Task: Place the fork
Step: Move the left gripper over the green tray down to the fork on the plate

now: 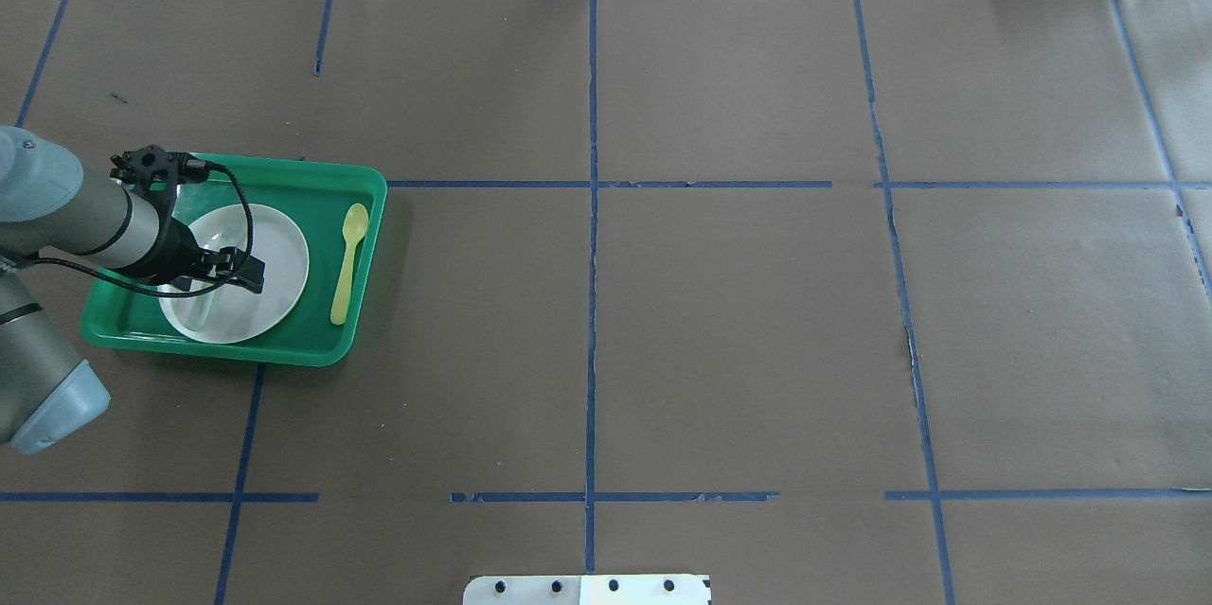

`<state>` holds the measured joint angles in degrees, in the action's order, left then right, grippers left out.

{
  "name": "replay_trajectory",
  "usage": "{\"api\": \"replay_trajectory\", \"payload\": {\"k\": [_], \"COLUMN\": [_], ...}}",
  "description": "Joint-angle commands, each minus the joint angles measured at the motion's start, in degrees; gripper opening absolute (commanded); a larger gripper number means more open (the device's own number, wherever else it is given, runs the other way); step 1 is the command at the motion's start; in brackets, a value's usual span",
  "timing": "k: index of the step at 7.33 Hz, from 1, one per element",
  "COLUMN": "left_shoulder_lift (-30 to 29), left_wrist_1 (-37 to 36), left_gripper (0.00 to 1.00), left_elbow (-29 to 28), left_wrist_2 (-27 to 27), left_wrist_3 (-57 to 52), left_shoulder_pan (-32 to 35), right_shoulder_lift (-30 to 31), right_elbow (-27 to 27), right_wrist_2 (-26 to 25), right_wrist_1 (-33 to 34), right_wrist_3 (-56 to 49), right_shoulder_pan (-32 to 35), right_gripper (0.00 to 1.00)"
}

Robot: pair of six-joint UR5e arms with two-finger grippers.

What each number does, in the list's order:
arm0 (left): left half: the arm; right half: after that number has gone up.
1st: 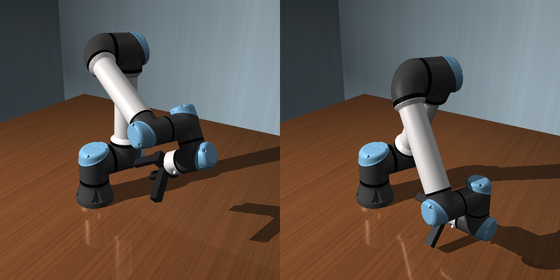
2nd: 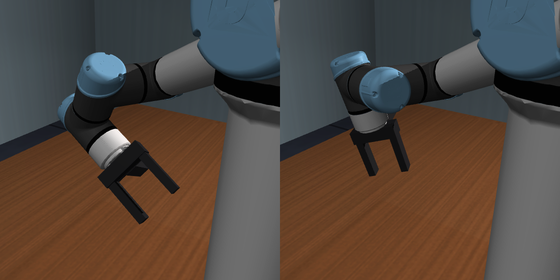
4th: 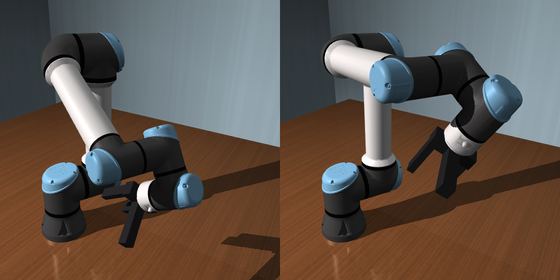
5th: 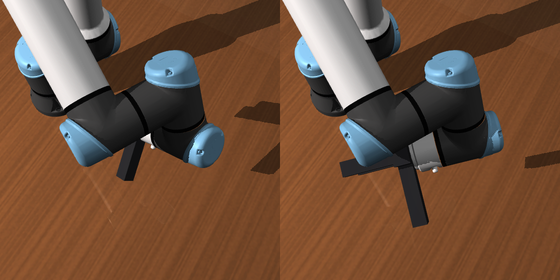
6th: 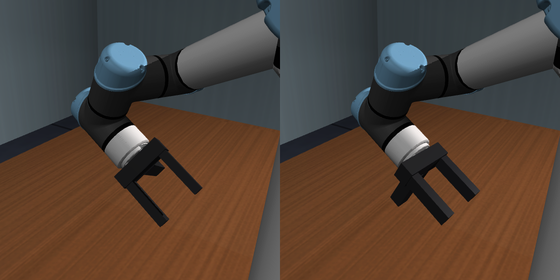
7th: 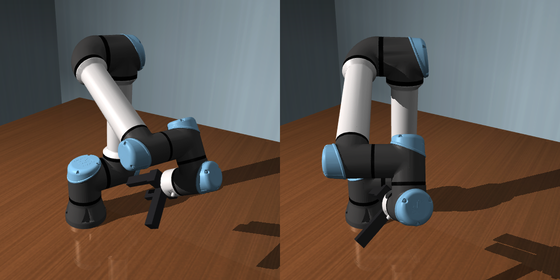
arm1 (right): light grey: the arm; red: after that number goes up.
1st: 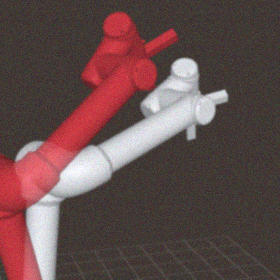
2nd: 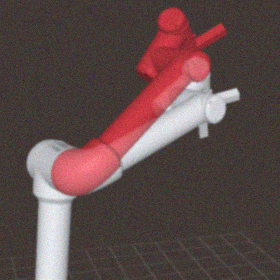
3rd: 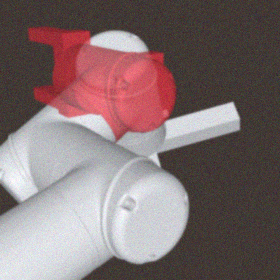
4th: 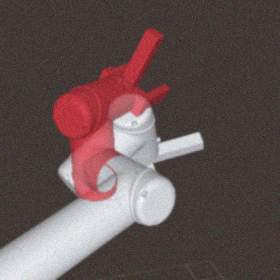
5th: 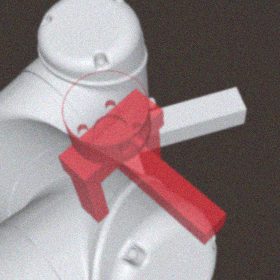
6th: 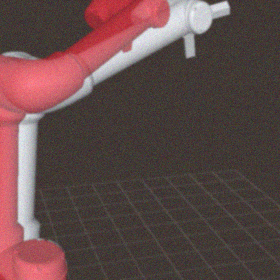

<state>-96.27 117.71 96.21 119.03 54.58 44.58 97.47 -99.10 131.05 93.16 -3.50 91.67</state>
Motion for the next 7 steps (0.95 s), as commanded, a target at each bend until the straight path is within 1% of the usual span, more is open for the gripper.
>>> {"api": "replay_trajectory", "payload": {"k": [1,3,4,5,7], "left_shoulder_lift": [0.1,-0.1,-0.1,-0.1,0.0], "left_wrist_1": [1.2,2.1,2.1,2.0,1.9], "left_gripper": [0.96,0.96,0.93,0.83,0.51], "left_elbow": [-0.9,-2.2,-2.3,-2.2,-1.7], "left_wrist_2": [-0.1,-0.1,-0.1,-0.1,-0.1], "left_wrist_3": [-0.5,-1.8,-1.8,-1.8,-2.7], "left_shoulder_pan": [-0.2,-0.3,-0.2,-0.2,0.1], "right_shoulder_lift": [0.0,0.0,0.0,0.0,0.0], "right_elbow": [0.0,0.0,0.0,0.0,0.0], "right_wrist_2": [0.0,0.0,0.0,0.0,0.0], "right_wrist_1": [0.0,0.0,0.0,0.0,0.0], "right_wrist_3": [0.0,0.0,0.1,0.0,0.0], "right_shoulder_pan": [0.0,0.0,0.0,0.0,0.0], "right_gripper": [1.0,1.0,1.0,1.0,1.0]}}
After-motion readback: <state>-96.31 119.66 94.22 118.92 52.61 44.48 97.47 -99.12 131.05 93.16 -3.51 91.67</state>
